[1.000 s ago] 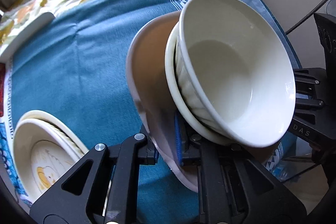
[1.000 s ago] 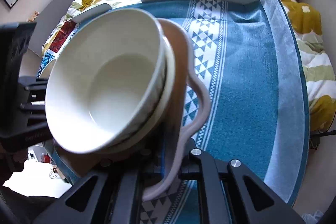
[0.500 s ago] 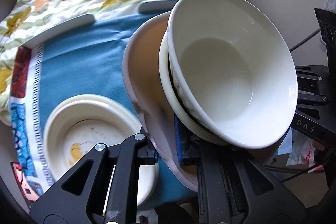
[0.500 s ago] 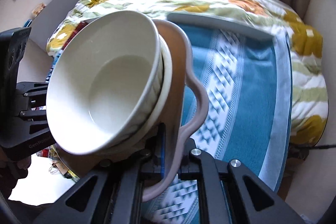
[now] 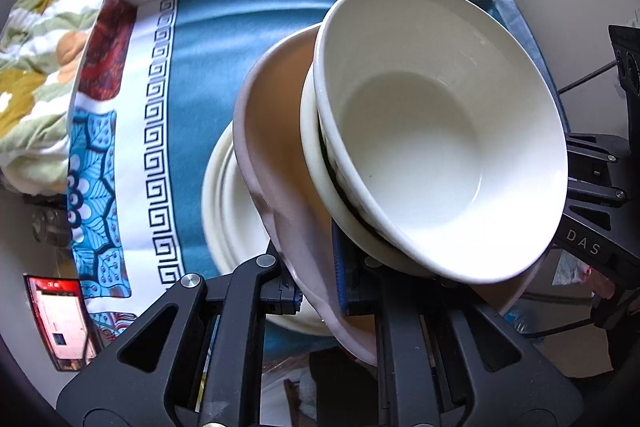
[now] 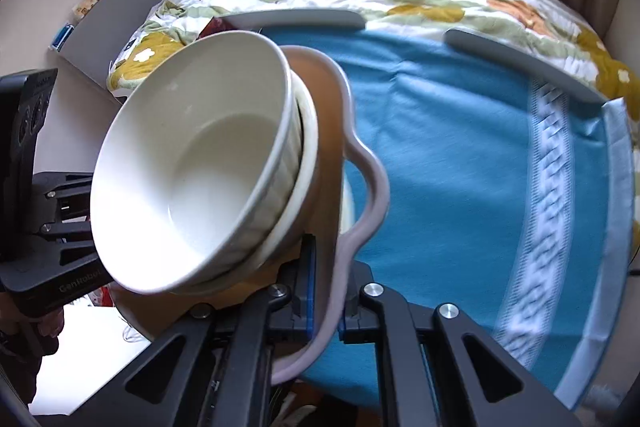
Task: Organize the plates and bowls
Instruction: 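Lower the mauve dish onto the plate stack and open both grippers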
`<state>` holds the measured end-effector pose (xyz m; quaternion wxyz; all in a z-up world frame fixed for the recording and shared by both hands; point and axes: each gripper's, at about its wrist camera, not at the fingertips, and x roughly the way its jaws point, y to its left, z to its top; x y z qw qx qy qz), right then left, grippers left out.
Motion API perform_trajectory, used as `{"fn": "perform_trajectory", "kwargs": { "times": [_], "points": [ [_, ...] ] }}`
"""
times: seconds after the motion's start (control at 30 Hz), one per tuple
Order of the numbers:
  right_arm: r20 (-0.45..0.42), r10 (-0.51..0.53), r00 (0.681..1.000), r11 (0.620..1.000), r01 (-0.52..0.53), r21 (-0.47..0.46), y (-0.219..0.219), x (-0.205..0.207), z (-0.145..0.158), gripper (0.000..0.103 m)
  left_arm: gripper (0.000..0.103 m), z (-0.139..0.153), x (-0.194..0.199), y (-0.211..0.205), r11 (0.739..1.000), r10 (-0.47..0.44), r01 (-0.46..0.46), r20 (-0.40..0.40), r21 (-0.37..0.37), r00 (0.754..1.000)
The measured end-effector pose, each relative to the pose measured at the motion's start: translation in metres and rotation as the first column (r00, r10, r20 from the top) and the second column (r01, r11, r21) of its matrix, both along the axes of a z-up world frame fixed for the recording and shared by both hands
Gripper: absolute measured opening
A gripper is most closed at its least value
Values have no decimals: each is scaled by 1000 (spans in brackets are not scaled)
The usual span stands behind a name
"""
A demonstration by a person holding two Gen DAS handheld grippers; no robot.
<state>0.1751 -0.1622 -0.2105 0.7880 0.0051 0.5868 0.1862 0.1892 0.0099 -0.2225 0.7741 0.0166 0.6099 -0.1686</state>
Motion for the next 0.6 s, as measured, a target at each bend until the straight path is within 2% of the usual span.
{"fn": "perform_trajectory", "kwargs": {
  "times": [0.17, 0.3, 0.6],
  "points": [
    [-7, -44, 999, 999, 44, -30, 23, -10, -16, 8, 10, -21, -2, 13, 999, -33, 32, -29, -8, 999],
    [4, -87, 996, 994, 87, -60, 25, -18, -24, 8, 10, -32, -3, 14, 998, -57, 57, -37, -14, 998],
    [45, -206, 978, 975, 209, -70, 25, -32, -32, 8, 10, -31, -6, 12, 997, -74, 73, 28, 30, 997]
  ]
}}
